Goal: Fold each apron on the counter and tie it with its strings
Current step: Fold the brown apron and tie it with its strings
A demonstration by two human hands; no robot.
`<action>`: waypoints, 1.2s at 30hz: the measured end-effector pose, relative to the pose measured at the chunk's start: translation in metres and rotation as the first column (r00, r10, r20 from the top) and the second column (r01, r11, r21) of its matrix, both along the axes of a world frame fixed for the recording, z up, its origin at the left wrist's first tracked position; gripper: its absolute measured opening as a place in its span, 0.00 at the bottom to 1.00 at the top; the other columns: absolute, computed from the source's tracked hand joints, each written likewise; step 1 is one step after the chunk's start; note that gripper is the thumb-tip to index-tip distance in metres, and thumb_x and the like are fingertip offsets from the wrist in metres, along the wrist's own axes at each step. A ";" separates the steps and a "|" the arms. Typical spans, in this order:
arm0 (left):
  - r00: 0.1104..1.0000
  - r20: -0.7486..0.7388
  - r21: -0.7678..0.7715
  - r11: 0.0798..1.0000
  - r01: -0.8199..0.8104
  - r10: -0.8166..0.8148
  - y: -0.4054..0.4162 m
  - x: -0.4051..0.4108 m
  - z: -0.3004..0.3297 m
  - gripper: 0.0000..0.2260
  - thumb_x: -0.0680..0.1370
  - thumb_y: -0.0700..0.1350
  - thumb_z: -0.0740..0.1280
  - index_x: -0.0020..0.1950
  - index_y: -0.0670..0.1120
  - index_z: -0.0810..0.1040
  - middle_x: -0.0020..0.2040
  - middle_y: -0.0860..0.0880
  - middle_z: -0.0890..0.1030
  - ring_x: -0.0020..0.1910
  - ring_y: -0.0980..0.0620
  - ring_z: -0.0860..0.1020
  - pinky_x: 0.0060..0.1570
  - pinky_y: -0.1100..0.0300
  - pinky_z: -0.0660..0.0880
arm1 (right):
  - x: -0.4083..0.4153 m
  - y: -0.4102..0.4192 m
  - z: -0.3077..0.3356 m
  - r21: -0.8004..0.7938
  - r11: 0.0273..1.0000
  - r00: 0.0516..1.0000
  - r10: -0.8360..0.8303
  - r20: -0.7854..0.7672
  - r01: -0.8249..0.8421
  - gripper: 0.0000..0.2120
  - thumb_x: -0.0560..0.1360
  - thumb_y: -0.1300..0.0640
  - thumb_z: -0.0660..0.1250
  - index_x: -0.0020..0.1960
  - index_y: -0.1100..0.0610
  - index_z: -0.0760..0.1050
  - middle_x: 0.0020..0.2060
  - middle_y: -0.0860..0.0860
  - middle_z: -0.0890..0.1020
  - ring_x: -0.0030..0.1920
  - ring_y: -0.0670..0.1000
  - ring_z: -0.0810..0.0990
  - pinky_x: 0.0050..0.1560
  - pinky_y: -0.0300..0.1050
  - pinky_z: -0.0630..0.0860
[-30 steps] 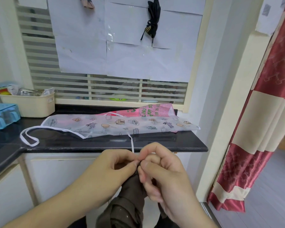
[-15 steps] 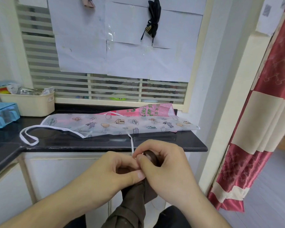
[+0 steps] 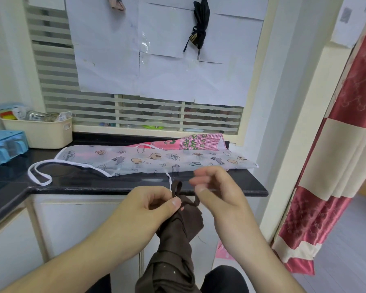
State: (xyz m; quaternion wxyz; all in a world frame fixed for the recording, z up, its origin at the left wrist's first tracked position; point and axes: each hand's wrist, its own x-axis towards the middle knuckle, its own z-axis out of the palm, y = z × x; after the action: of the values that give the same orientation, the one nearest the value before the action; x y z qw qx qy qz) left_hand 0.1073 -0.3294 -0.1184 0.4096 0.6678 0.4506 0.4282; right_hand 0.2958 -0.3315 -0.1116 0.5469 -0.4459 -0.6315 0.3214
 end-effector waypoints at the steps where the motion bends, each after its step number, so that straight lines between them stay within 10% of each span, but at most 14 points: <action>1: 1.000 -0.008 0.003 1.000 -0.016 0.016 0.001 0.000 -0.001 0.13 0.82 0.47 0.69 0.39 0.46 0.82 0.32 0.52 0.77 0.34 0.55 0.74 0.40 0.59 0.70 | 0.001 0.000 0.001 -0.004 1.000 0.997 0.026 -0.079 -0.027 0.12 0.74 0.50 0.65 0.54 0.49 0.81 0.49 0.50 0.85 0.51 0.49 0.83 0.51 0.43 0.74; 4: 0.996 -0.059 0.027 0.998 -0.061 0.062 0.000 0.001 -0.002 0.12 0.82 0.48 0.69 0.39 0.49 0.82 0.32 0.53 0.77 0.34 0.57 0.74 0.39 0.60 0.69 | 0.007 -0.001 0.007 -0.001 0.991 0.983 0.131 -0.132 -0.133 0.13 0.77 0.51 0.63 0.51 0.58 0.82 0.45 0.56 0.85 0.45 0.54 0.83 0.44 0.50 0.75; 11: 0.992 -0.081 0.008 0.995 -0.100 0.100 0.000 0.003 -0.001 0.13 0.81 0.48 0.70 0.37 0.52 0.84 0.32 0.51 0.82 0.32 0.58 0.76 0.37 0.62 0.70 | -0.010 -0.009 0.005 0.064 0.992 0.909 0.074 0.410 -0.109 0.13 0.72 0.61 0.77 0.49 0.46 0.81 0.46 0.43 0.83 0.52 0.46 0.82 0.51 0.48 0.81; 16: 0.996 -0.086 -0.120 0.992 -0.027 0.017 -0.001 -0.005 0.002 0.16 0.82 0.52 0.70 0.39 0.45 0.85 0.35 0.45 0.83 0.35 0.54 0.77 0.43 0.55 0.72 | -0.012 -0.010 0.011 0.036 0.997 0.892 0.051 0.449 -0.075 0.13 0.74 0.66 0.74 0.47 0.47 0.80 0.42 0.41 0.82 0.38 0.43 0.80 0.45 0.44 0.82; 28: 0.990 -0.133 -0.141 0.990 0.026 -0.045 -0.002 -0.008 0.007 0.07 0.73 0.46 0.77 0.48 0.45 0.86 0.38 0.52 0.79 0.39 0.54 0.78 0.48 0.59 0.74 | -0.012 -0.006 -0.010 0.389 0.920 0.727 -0.234 0.645 -0.049 0.09 0.72 0.60 0.63 0.45 0.49 0.80 0.41 0.43 0.77 0.41 0.48 0.78 0.38 0.48 0.76; 32: 0.964 -0.185 0.113 0.979 -0.171 0.190 -0.006 -0.005 0.004 0.12 0.76 0.37 0.76 0.49 0.54 0.80 0.44 0.54 0.84 0.42 0.57 0.82 0.46 0.61 0.80 | -0.011 -0.006 -0.008 0.178 0.984 0.864 -0.103 0.493 0.015 0.11 0.76 0.64 0.70 0.42 0.48 0.80 0.39 0.42 0.78 0.43 0.45 0.77 0.42 0.34 0.72; 36: 0.931 -0.273 0.369 0.920 -0.130 0.241 -0.011 -0.006 0.005 0.14 0.78 0.38 0.73 0.50 0.57 0.76 0.48 0.62 0.81 0.47 0.57 0.81 0.48 0.65 0.75 | -0.013 -0.005 0.001 -0.215 0.969 0.966 0.165 0.197 -0.122 0.11 0.80 0.65 0.66 0.44 0.54 0.82 0.36 0.49 0.81 0.31 0.48 0.76 0.39 0.48 0.75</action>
State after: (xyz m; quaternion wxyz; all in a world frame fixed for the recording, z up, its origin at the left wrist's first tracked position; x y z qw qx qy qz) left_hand 0.1017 -0.3408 -0.1136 0.1663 0.7422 0.4897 0.4264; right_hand 0.2831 -0.3365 -0.1105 0.4035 -0.4834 -0.6816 0.3728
